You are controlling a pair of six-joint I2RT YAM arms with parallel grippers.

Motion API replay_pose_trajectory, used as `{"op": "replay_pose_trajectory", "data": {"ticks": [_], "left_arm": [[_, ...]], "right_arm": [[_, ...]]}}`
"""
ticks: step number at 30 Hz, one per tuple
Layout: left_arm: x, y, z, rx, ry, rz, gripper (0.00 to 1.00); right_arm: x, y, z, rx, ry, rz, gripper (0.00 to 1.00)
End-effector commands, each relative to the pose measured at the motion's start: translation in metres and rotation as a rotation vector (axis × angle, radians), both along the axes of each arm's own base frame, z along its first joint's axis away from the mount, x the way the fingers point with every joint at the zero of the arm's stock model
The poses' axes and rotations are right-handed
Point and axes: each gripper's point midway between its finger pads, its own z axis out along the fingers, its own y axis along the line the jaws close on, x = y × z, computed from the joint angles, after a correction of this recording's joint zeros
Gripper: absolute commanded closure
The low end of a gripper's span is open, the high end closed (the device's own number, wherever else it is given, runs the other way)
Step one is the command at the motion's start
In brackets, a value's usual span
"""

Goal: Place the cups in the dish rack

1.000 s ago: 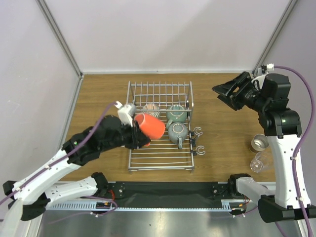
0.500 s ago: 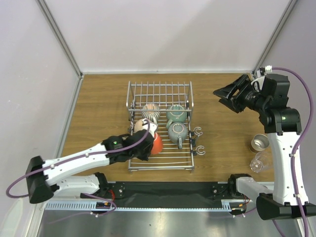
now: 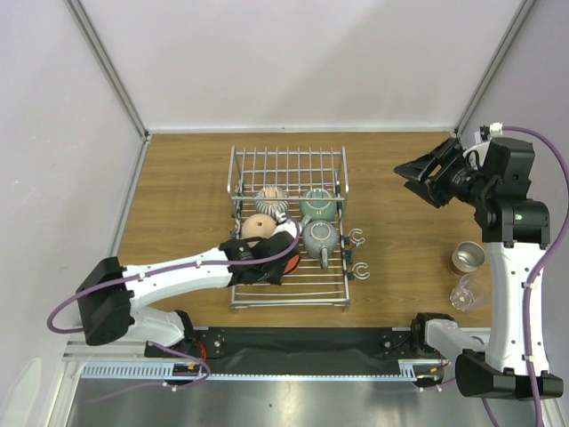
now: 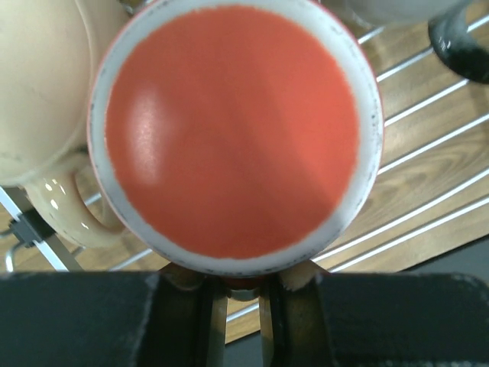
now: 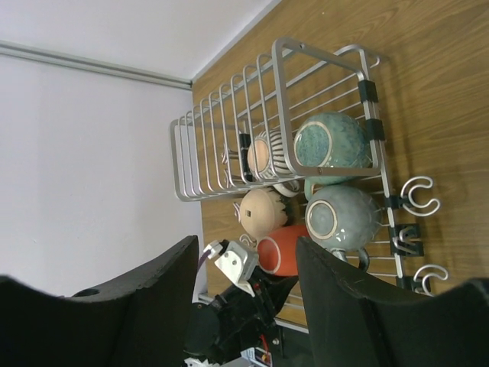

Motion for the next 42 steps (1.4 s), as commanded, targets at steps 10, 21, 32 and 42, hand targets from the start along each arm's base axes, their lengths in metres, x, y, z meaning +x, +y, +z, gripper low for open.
{"op": "replay_pose_trajectory", "data": {"ticks": [10,21,32,42], "left_arm": [[0.064,-0.016,0.035,-0.037,-0.113,0.06,1.0],[0.091,-0.025,0.024,0.001,-0.119,0.063,1.0],[0.117,-0.019,0.018,0.017,-0.123,0.089,1.0],[0.12,-0.02,0.008,0.033,-0.074,0.096,1.0]], "right_arm": [[-0.015,0.003,0.006,0.005,-0.024,0.037,0.41],[-0.019,0.003,0.01,0.002,-0.032,0.037,0.41],[-0.024,0.002,0.007,-0.009,-0.024,0.038,0.41],[-0.023,0.001,0.002,-0.012,-0.01,0.034,0.41]]}}
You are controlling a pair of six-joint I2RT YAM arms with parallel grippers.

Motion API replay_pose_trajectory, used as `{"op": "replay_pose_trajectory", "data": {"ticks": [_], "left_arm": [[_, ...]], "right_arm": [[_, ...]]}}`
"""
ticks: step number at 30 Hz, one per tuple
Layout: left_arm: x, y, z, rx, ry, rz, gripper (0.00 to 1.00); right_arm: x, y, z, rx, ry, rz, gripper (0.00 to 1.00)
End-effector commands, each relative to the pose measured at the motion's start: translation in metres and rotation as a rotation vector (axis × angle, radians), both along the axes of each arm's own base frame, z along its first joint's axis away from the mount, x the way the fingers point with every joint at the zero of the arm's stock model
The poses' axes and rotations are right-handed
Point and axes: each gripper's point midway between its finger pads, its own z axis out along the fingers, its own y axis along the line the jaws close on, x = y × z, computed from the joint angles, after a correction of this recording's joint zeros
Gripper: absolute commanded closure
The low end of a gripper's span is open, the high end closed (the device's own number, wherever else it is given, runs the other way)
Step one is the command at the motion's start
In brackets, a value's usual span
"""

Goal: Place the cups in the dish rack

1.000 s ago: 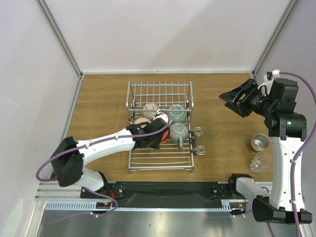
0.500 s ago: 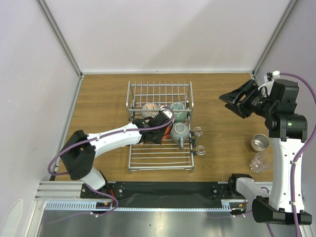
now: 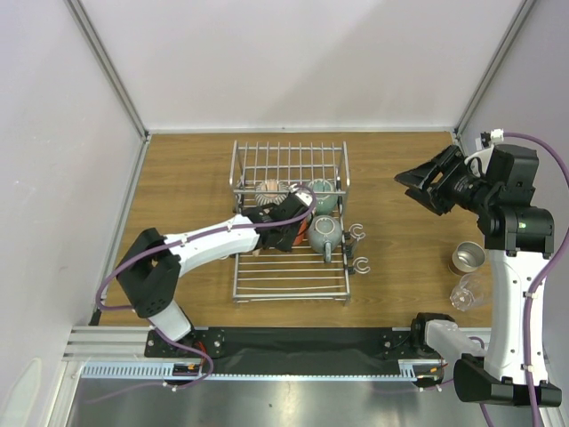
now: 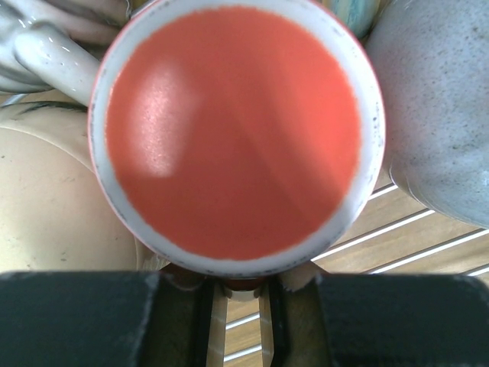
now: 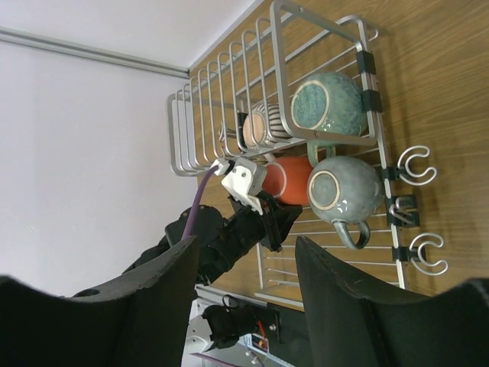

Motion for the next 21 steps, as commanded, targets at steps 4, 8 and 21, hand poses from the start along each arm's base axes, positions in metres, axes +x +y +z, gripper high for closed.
{"op": "replay_pose_trajectory", "data": {"ticks": [4,8,21], "left_arm": [[0.016,0.003,0.009,-0.074,-0.045,0.069,0.84],[0.006,0.011,0.01,-0.092,-0.036,0.078,0.67],[-0.015,0.013,0.051,-0.226,-0.075,0.008,0.36]], "right_arm": [[-0.005,0.0,0.003,-0.008,-0.022,0.01,0.41],[-0.005,0.0,0.003,-0.005,-0.023,0.004,0.41],[0.002,-0.015,-0.017,-0.067,0.046,-0.063,0.41]]}}
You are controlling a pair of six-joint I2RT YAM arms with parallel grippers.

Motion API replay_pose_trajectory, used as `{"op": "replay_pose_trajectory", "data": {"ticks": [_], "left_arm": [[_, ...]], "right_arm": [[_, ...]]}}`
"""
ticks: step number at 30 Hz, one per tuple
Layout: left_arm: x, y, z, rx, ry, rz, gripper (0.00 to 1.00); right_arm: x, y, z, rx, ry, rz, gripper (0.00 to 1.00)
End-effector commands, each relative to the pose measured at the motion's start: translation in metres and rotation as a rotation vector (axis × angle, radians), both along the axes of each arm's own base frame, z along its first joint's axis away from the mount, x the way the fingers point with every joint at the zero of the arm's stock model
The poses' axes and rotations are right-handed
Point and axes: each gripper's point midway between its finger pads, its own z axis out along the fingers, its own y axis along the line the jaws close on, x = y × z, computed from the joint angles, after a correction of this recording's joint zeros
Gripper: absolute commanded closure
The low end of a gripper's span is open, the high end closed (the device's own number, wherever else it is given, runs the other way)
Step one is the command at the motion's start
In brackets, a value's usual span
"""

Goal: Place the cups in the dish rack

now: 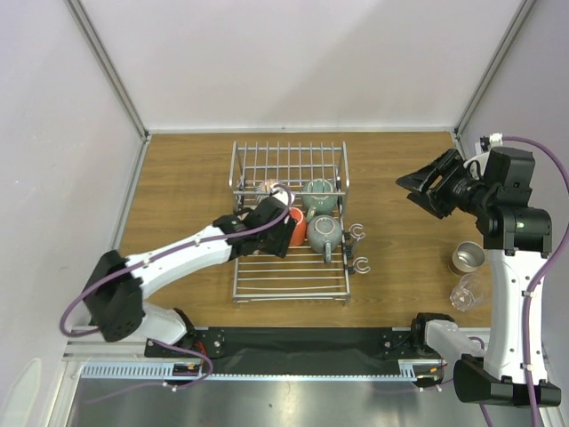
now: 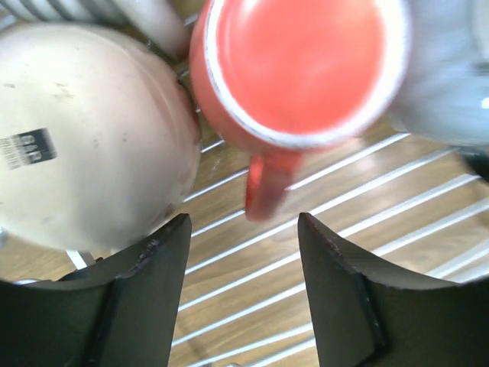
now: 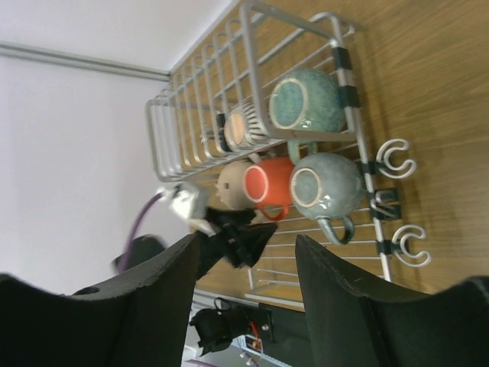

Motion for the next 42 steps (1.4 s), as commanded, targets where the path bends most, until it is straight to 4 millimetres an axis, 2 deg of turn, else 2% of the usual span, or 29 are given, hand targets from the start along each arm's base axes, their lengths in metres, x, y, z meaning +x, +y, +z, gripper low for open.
{"op": "replay_pose_trajectory", "data": {"ticks": [1,4,5,6,7,9,14,17,18,19,22,23,24,27,30,33,42], "left_arm": [[-0.003,-0.011,0.043,-0.146,-0.064,-0.044,0.35],[-0.012,-0.019,0.063,-0.222,-0.067,-0.09,0.34],[-0.018,-0.019,0.072,-0.248,-0.069,-0.104,0.34],[-0.022,-0.02,0.078,-0.271,-0.066,-0.115,0.33],[-0.026,-0.02,0.082,-0.29,-0.064,-0.127,0.33],[-0.042,-0.023,0.103,-0.376,-0.066,-0.188,0.32],[-0.085,-0.032,0.128,-0.522,0.002,-0.362,0.28],[-0.1,-0.033,0.151,-0.6,-0.002,-0.41,0.27],[-0.105,-0.033,0.166,-0.637,-0.012,-0.427,0.27],[-0.107,-0.034,0.175,-0.656,-0.021,-0.435,0.26],[-0.114,-0.035,0.211,-0.729,-0.055,-0.473,0.25],[-0.115,-0.036,0.22,-0.745,-0.062,-0.478,0.25],[-0.116,-0.036,0.228,-0.758,-0.068,-0.482,0.25],[-0.121,-0.035,0.269,-0.811,-0.128,-0.518,0.23],[-0.124,-0.028,0.289,-0.83,-0.168,-0.51,0.21],[-0.126,-0.02,0.3,-0.852,-0.191,-0.489,0.19],[-0.132,-0.01,0.315,-0.891,-0.206,-0.457,0.19]], "right_arm": [[0.004,-0.013,-0.01,-0.065,0.043,-0.05,0.41],[0.003,-0.036,-0.039,-0.167,0.174,-0.144,0.41],[0.007,-0.053,-0.053,-0.231,0.229,-0.216,0.41],[0.002,-0.062,-0.065,-0.26,0.298,-0.262,0.41],[0.002,-0.072,-0.073,-0.293,0.328,-0.298,0.41],[0.007,-0.093,-0.089,-0.364,0.369,-0.369,0.41],[0.016,-0.142,-0.12,-0.514,0.438,-0.515,0.43],[0.01,-0.173,-0.139,-0.583,0.522,-0.599,0.43],[0.012,-0.18,-0.142,-0.594,0.52,-0.617,0.43],[0.007,-0.189,-0.155,-0.604,0.561,-0.638,0.44],[0.007,-0.2,-0.178,-0.611,0.611,-0.662,0.44],[0.005,-0.198,-0.19,-0.601,0.633,-0.639,0.44],[0.011,-0.201,-0.195,-0.597,0.621,-0.647,0.44],[0.01,-0.211,-0.212,-0.631,0.653,-0.667,0.44],[0.009,-0.218,-0.224,-0.646,0.686,-0.667,0.45],[0.011,-0.224,-0.234,-0.664,0.696,-0.671,0.45],[0.025,-0.237,-0.265,-0.708,0.752,-0.648,0.48]]}}
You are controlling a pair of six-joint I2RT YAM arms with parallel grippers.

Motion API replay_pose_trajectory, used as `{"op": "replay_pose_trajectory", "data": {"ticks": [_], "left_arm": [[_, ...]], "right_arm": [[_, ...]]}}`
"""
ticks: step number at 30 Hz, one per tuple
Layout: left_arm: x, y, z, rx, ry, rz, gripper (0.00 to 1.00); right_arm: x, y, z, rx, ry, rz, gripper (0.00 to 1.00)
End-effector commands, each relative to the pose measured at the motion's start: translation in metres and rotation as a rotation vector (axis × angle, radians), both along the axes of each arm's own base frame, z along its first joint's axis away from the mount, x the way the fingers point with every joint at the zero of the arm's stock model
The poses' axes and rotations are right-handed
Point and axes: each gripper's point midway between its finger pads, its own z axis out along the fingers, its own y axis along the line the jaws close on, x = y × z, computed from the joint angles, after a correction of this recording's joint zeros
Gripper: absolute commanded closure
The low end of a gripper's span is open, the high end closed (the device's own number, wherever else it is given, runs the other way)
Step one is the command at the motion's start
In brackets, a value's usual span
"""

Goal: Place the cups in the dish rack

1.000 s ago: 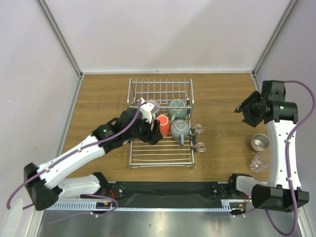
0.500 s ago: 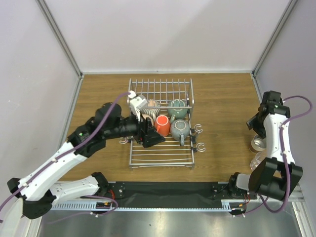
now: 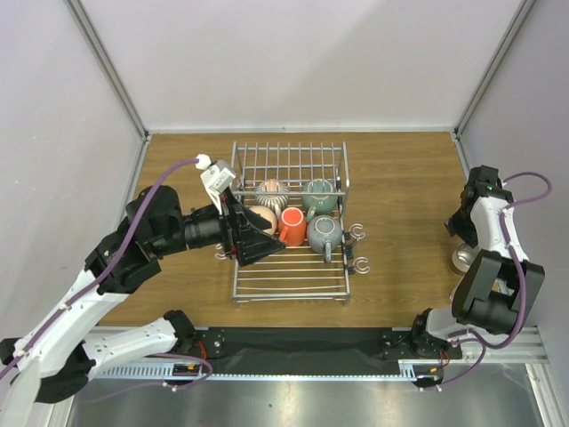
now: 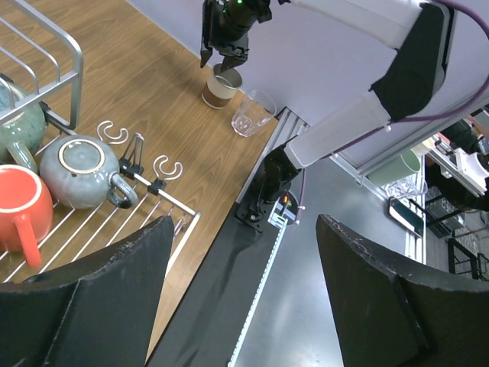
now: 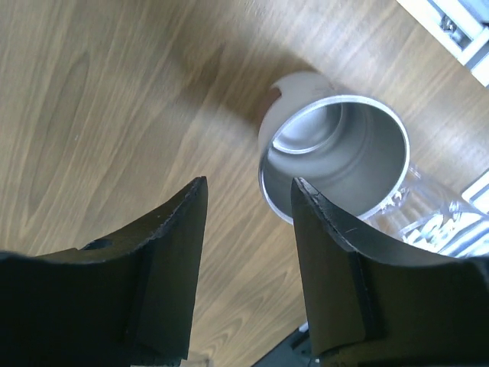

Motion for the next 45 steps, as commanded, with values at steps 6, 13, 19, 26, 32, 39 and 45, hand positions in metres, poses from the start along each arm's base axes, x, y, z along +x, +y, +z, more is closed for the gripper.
{"op": "replay_pose_trajectory", "data": {"ticks": [6,13,19,26,32,39,45], "left_arm": [[-0.002,0.012,0.025,-0.074,0.013,0.058,0.18],[-0.005,0.015,0.033,-0.108,0.02,0.065,0.14],[-0.004,0.006,0.04,-0.135,0.027,0.04,0.05],[0.012,-0.007,0.046,-0.162,0.077,0.079,0.0],[0.027,-0.006,0.064,-0.246,0.063,0.159,0.0],[0.035,-0.01,0.083,-0.329,0.081,0.184,0.0],[0.054,0.01,0.087,-0.459,0.12,0.347,0.0]], "right_arm": [[0.008,-0.015,-0.027,-0.018,0.027,-0.02,0.56],[0.013,-0.007,-0.028,0.027,0.011,-0.002,0.78],[0.021,0.008,-0.014,0.073,-0.025,0.025,1.0],[0.078,0.086,0.132,0.172,-0.443,0.269,1.0],[0.079,0.181,0.265,0.449,-0.853,0.586,1.0],[0.016,0.298,0.374,1.045,-1.108,0.984,1.0],[-0.037,0.347,0.403,1.215,-1.225,1.189,1.0]]}}
